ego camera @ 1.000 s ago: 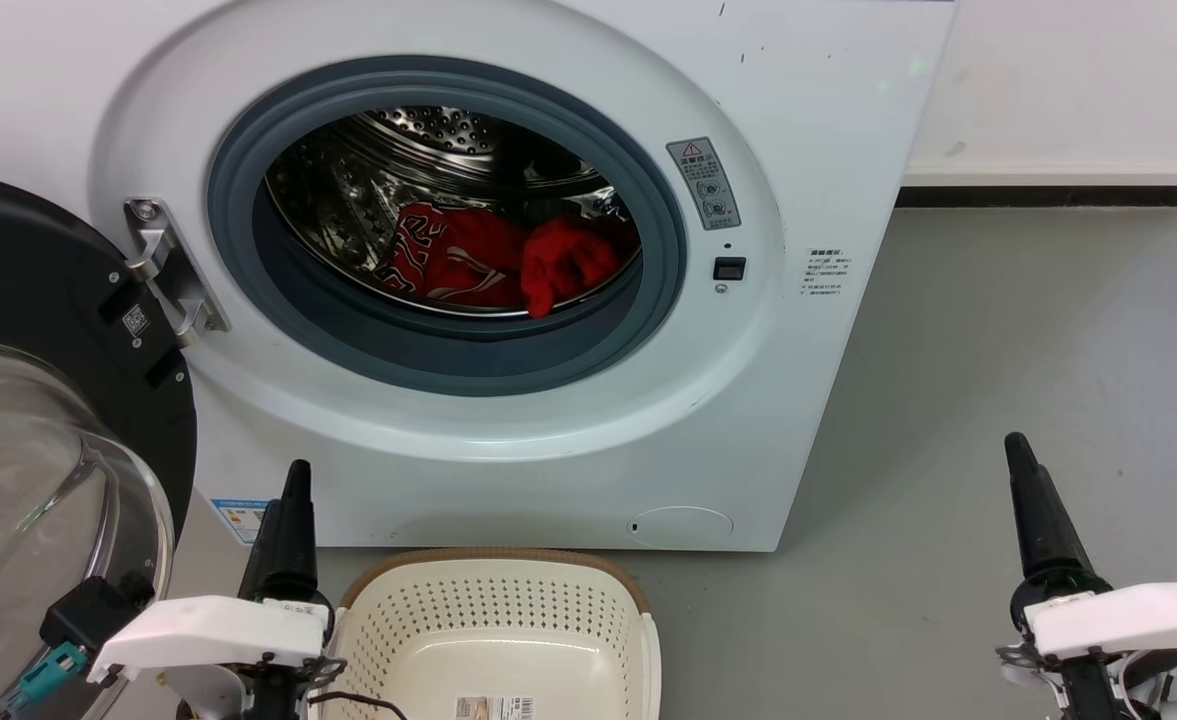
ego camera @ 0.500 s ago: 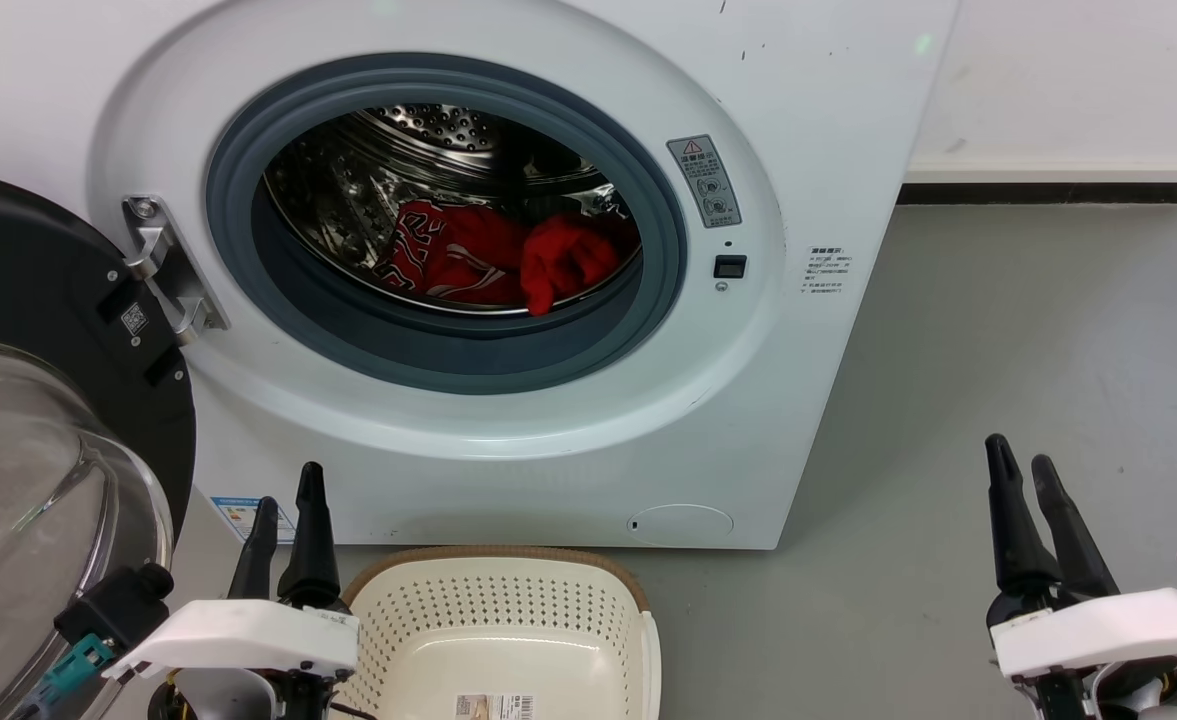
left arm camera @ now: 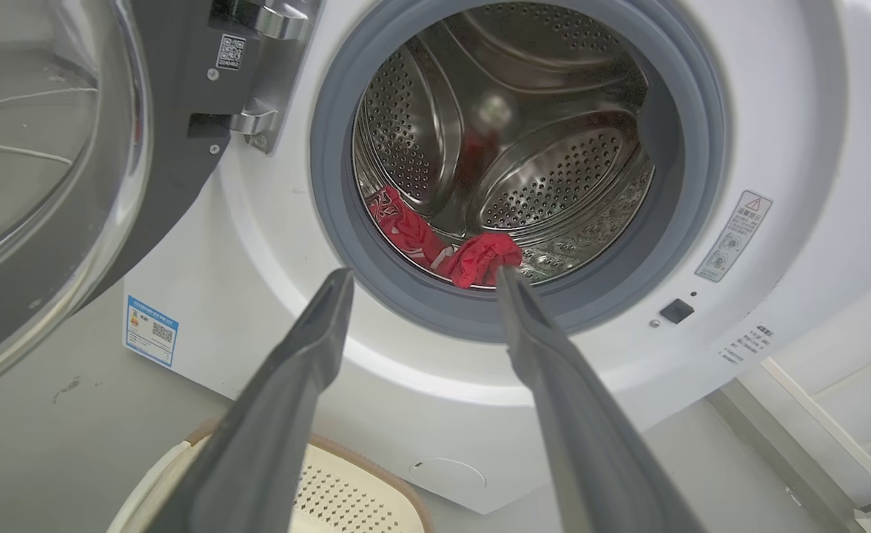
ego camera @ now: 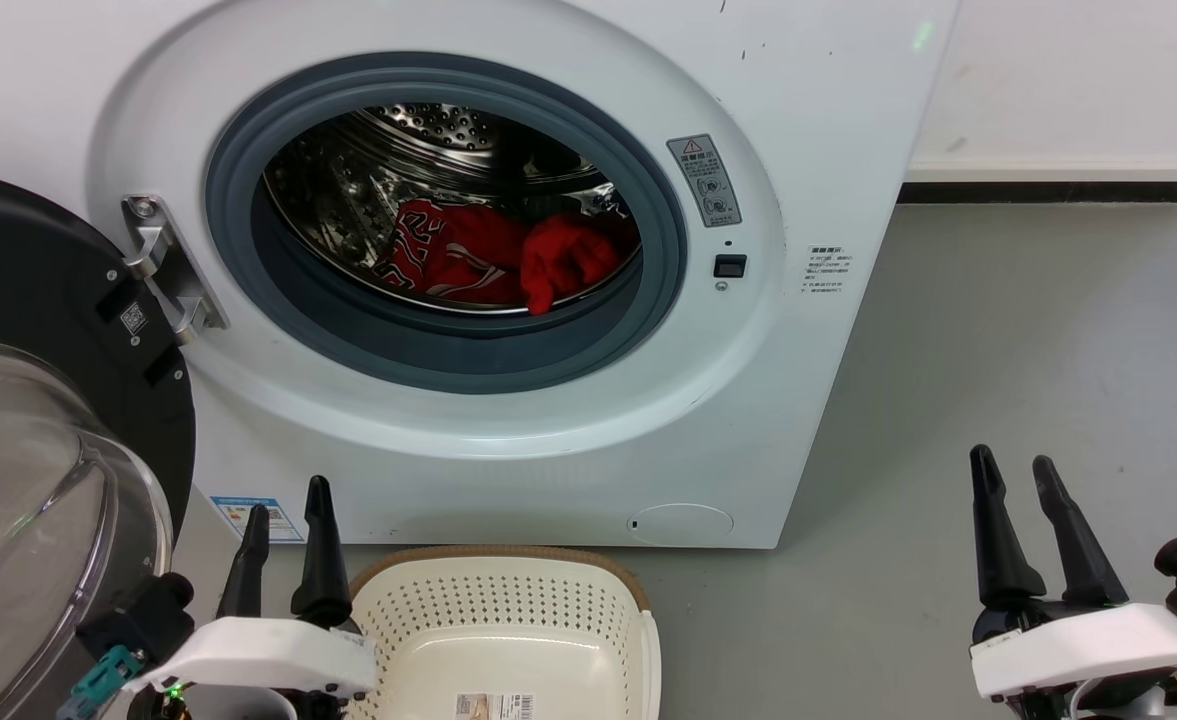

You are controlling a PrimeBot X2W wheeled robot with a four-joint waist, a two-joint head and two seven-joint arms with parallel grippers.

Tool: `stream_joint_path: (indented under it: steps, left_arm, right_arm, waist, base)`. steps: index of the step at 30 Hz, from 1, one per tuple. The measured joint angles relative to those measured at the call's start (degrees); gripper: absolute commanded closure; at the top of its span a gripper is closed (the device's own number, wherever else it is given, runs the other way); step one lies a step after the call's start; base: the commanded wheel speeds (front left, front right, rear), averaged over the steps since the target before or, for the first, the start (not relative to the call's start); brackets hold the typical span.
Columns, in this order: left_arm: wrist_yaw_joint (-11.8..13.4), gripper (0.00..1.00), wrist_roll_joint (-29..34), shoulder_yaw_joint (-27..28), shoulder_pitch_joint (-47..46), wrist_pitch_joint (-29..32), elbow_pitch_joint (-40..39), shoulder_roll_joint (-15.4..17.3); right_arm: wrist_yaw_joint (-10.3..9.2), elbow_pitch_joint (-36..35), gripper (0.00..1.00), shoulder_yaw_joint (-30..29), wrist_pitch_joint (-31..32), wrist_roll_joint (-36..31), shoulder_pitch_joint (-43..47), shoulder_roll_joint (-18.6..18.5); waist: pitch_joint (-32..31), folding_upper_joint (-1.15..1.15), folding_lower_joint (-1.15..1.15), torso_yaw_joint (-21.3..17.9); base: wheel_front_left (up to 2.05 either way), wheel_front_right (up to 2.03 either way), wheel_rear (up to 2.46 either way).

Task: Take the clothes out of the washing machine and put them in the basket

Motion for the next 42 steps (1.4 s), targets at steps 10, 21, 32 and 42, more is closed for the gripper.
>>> stream_joint_path:
  steps: [10,21,32,42]
  left_arm:
    - [0.9,0.00,6.4,-0.4,0.9,-1.5,-0.2,0.1]
    - [1.5,0.00,12.5,-0.6,1.7,-3.0,-0.5,0.1]
    - [2.0,0.00,18.2,-1.0,2.7,-4.5,-0.5,0.1]
    - [2.3,0.00,22.6,-1.1,3.1,-5.7,-0.6,0.1]
  right_arm:
    - [0.00,-1.3,0.00,0.1,-1.6,-6.5,1.0,0.0]
    - [0.00,-2.6,0.00,0.0,-3.2,-12.6,1.6,0.0]
    - [0.01,-3.1,0.00,-0.1,-4.5,-17.3,2.7,0.0]
    - [0.01,-3.3,0.00,-0.2,-5.7,-20.8,3.6,0.0]
  waist:
    - [0.1,0.00,0.00,0.0]
    - [0.2,0.00,0.00,0.0]
    - [0.1,0.00,0.00,0.0]
    - [0.2,0.00,0.00,-0.1]
  base:
    - [0.00,0.00,0.00]
    - [0.00,0.00,0.00]
    - [0.00,0.00,0.00]
    - [0.00,0.00,0.00]
